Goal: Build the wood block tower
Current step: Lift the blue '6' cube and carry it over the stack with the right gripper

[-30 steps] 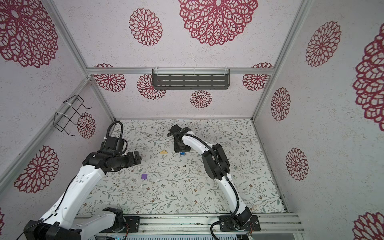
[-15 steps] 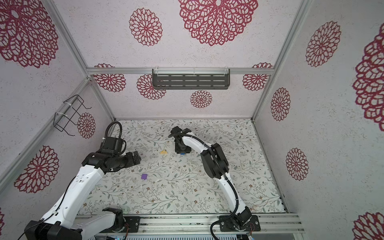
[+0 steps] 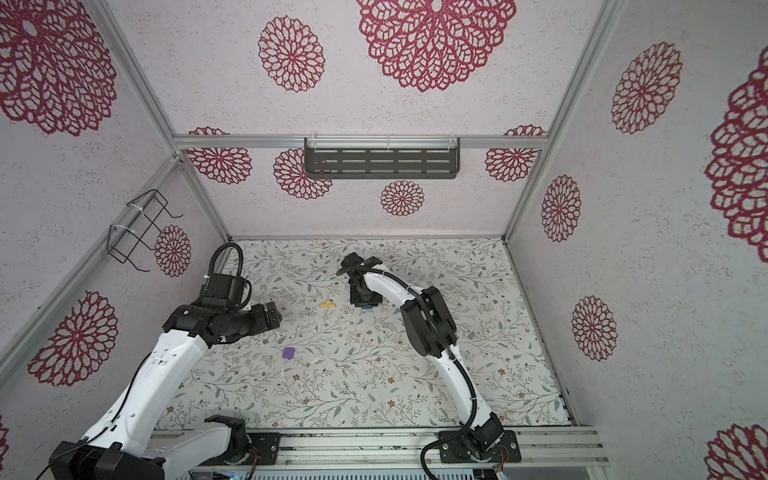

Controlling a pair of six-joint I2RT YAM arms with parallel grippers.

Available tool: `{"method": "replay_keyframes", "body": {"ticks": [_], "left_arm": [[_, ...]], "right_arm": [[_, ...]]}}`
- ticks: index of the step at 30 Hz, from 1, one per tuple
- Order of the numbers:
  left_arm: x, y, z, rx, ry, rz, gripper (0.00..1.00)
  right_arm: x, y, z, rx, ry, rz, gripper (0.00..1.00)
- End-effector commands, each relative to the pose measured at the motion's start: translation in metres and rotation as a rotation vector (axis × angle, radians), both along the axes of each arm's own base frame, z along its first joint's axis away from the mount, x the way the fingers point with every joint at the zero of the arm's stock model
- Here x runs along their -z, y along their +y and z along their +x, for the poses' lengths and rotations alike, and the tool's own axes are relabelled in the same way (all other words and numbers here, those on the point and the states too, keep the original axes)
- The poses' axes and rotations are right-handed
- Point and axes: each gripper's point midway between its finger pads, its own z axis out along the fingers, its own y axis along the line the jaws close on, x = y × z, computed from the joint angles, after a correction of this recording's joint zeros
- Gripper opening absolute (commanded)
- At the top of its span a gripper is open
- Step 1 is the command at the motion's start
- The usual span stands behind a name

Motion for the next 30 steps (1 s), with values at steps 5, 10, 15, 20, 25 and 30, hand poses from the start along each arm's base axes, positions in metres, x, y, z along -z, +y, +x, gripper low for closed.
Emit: {"method": "replay_keyframes", "body": {"ticks": [5,10,15,20,25,30], "left_arm": [[-0.014,-0.007,0.010,0.032,-0.048,-0.034,0.97],[-0.021,-0.009,0.012,0.029,-0.063,-0.032,0.97],[-0.027,-0.017,0.018,0.038,-0.076,-0.035,0.97],[-0.028,-0.034,0.025,0.063,-0.081,-0.026,0.97],[-0.028,-0.057,0.036,0.094,-0.089,-0.029,0.97],[-0.028,-0.081,0.050,0.130,-0.089,-0.030,0.97]], "right_arm": [[-0.049,-0.012,0.000,-0.054,-0.048,-0.034,0.29],[-0.095,-0.022,-0.008,-0.110,-0.072,-0.040,0.28],[-0.147,-0.034,-0.015,-0.150,-0.117,-0.033,0.28],[-0.186,-0.053,-0.030,-0.185,-0.125,-0.074,0.29],[-0.214,-0.076,-0.047,-0.175,-0.141,-0.096,0.29],[-0.228,-0.101,-0.058,-0.161,-0.145,-0.096,0.30]]}}
